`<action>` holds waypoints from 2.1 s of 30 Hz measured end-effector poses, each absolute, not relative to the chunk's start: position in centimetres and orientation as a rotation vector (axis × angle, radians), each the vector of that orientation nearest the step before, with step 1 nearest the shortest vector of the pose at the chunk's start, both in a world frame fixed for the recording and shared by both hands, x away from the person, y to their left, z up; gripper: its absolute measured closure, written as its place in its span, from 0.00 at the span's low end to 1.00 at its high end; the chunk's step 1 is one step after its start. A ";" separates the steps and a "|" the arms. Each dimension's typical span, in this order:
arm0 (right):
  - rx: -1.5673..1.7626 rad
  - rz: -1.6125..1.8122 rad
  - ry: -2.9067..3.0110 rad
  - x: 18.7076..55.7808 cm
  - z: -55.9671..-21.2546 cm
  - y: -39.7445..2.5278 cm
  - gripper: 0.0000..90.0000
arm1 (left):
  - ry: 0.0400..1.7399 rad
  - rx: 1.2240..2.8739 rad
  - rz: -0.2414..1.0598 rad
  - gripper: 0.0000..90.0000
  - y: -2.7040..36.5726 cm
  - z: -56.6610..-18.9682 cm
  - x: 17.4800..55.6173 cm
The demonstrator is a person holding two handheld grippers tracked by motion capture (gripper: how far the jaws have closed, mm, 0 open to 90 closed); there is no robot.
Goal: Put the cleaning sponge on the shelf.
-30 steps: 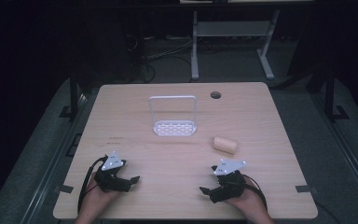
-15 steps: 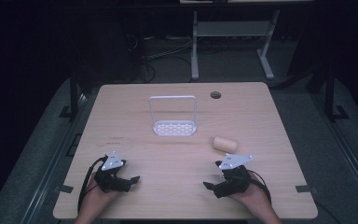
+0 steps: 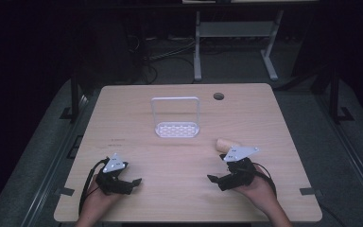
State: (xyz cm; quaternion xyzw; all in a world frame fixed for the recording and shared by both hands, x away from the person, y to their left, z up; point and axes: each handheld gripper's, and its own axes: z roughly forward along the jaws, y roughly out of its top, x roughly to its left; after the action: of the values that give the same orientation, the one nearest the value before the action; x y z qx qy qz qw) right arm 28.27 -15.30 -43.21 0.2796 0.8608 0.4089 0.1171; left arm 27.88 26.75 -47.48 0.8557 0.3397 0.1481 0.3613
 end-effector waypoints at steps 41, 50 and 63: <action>0.842 1.136 2.503 34.5 -42.2 -16.9 0.09 | 0.875 2.204 0.381 0.15 26.7 -47.5 27.9; 0.879 1.141 2.524 36.4 -42.6 -17.8 0.08 | 0.876 2.204 0.381 0.15 26.7 -47.5 27.9; 0.947 1.087 2.540 37.8 -44.1 -19.2 0.08 | 0.875 2.204 0.382 0.15 26.7 -47.5 27.9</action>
State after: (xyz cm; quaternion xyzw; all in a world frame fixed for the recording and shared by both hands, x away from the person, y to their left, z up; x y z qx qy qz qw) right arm 37.79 -19.20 -44.14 0.3222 0.8643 0.3701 0.1104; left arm 27.87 26.74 -47.49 0.8555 0.3398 0.1482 0.3616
